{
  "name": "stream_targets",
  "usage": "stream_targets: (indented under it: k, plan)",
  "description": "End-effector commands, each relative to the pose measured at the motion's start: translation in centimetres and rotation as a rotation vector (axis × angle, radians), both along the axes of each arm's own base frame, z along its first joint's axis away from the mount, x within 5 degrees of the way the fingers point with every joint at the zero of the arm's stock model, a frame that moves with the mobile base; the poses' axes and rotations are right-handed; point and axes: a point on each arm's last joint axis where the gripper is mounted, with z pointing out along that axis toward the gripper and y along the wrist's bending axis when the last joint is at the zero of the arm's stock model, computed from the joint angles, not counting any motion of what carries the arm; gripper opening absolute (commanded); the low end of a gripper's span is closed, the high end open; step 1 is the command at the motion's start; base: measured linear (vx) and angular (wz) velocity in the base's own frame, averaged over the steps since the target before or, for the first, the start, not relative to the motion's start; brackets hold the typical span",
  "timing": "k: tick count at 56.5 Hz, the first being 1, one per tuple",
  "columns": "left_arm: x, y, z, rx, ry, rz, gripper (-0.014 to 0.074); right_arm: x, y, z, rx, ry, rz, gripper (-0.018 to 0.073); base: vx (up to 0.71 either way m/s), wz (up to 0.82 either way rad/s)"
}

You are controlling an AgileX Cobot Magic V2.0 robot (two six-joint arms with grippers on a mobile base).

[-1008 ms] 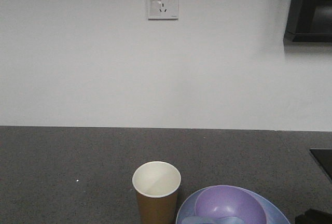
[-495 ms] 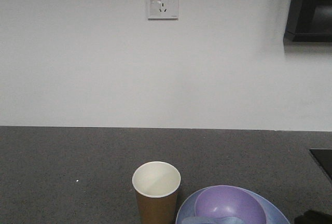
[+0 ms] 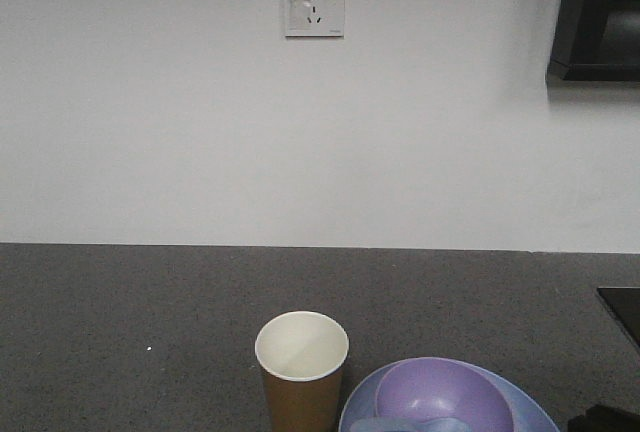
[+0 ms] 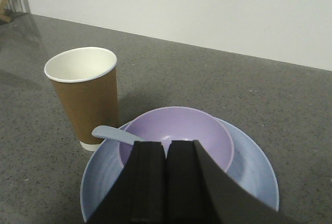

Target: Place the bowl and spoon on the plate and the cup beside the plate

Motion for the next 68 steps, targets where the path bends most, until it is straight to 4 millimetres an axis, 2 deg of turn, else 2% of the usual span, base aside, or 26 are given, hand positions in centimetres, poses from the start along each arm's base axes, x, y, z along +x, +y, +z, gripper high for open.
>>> stream_targets:
  k: [1,11,19,26,37,42,47,52,59,68]
  plan:
    - [-0.3,0.0,1.6,-0.019,-0.107,-0.006,-0.0003,0.3,-0.3,1.2,0.026,-0.052,-0.043,-0.0006,0.00,0.00]
    - [-0.3,0.0,1.6,-0.019,-0.107,-0.006,-0.0003,0.7,-0.6,0.5,-0.047,-0.002,-0.064,-0.0006,0.00,0.00]
    - [-0.3,0.0,1.6,-0.019,-0.107,-0.006,-0.0003,0.9,-1.7,-0.1,-0.028,0.063,-0.203,-0.0006,0.00,0.00]
    - [-0.3,0.0,1.6,-0.019,-0.107,-0.006,-0.0003,-0.1,-2.9,-0.7,0.054,-0.013,-0.351,-0.0006,0.00,0.00]
    - [-0.3,0.0,1.6,-0.019,-0.107,-0.006,-0.0003,-3.1,-3.5,-5.4,0.067,-0.172,-0.387,-0.0006,0.00,0.00]
    - [-0.3,0.0,1.6,-0.019,-0.107,-0.006,-0.0003,-4.4,-3.6,-8.2,0.073,-0.200,-0.384,-0.0006,0.00,0.00]
    - [-0.3,0.0,1.6,-0.019,-0.107,-0.006,-0.0003,-5.3,-3.7,-10.1,0.076,-0.222,-0.382,-0.0006,0.00,0.00]
    - [-0.3,0.0,1.6,-0.019,-0.107,-0.006,-0.0003,-6.0,-3.8,-10.2,0.060,-0.207,-0.386,-0.0006,0.00,0.00]
    - [-0.3,0.0,1.6,-0.019,-0.107,-0.006,-0.0003,-6.8,-3.8,-9.9,0.083,-0.289,-0.386,-0.0006,0.00,0.00]
    - [-0.3,0.0,1.6,-0.019,-0.107,-0.006,-0.0003,-6.7,-3.8,-9.6,0.092,-0.308,-0.384,-0.0006,0.00,0.00]
